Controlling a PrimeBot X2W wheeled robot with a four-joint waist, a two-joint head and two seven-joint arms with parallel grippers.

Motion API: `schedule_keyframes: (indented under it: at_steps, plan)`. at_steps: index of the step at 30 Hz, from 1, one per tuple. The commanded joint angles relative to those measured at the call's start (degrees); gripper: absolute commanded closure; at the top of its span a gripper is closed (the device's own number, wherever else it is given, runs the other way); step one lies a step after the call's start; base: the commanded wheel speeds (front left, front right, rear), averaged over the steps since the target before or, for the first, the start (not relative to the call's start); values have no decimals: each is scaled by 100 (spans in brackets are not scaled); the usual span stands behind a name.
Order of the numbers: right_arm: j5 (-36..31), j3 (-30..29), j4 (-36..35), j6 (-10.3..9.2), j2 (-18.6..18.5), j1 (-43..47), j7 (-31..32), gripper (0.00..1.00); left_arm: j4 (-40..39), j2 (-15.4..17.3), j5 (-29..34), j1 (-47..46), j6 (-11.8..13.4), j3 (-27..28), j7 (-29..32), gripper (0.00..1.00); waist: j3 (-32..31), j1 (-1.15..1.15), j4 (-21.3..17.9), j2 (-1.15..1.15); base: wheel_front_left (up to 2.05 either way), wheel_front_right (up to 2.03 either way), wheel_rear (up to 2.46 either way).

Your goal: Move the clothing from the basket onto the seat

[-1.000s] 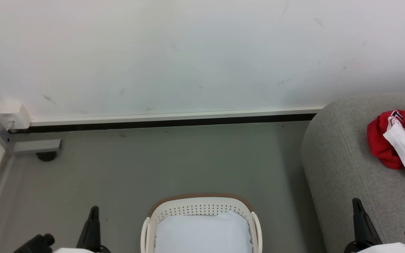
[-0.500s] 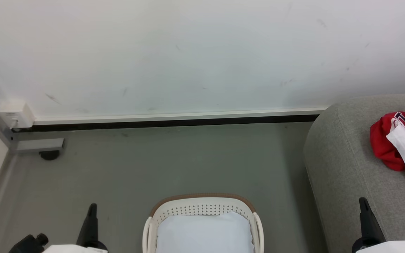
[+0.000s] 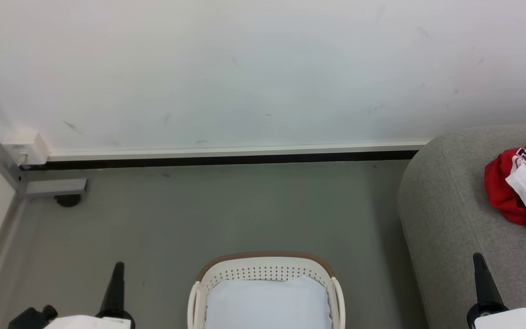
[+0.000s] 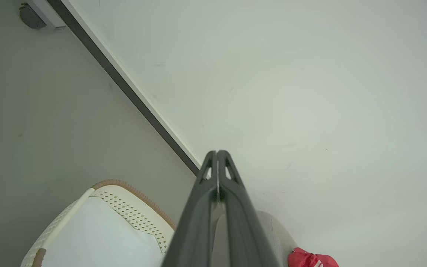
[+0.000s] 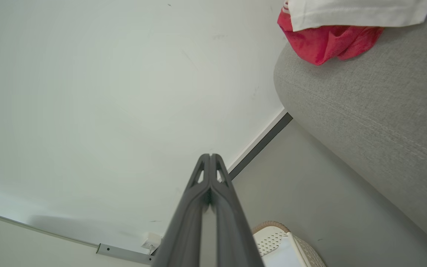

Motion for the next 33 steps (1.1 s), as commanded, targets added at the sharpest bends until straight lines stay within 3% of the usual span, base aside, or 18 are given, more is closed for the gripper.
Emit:
schedule_keyframes:
  at_steps: [1, 33]
  plan:
    - [163, -54, -77, -5, -18, -117, 41, 100, -74, 49, -206, -135, -17, 33, 42, 100, -1, 0, 7, 0, 0, 0, 0]
    - [1686, -332, -140, -8, 10, -166, 488, 100, -115, 63, -1896, -216, -25, 138, 492, 100, -20, 0, 134, 0, 0, 0, 0]
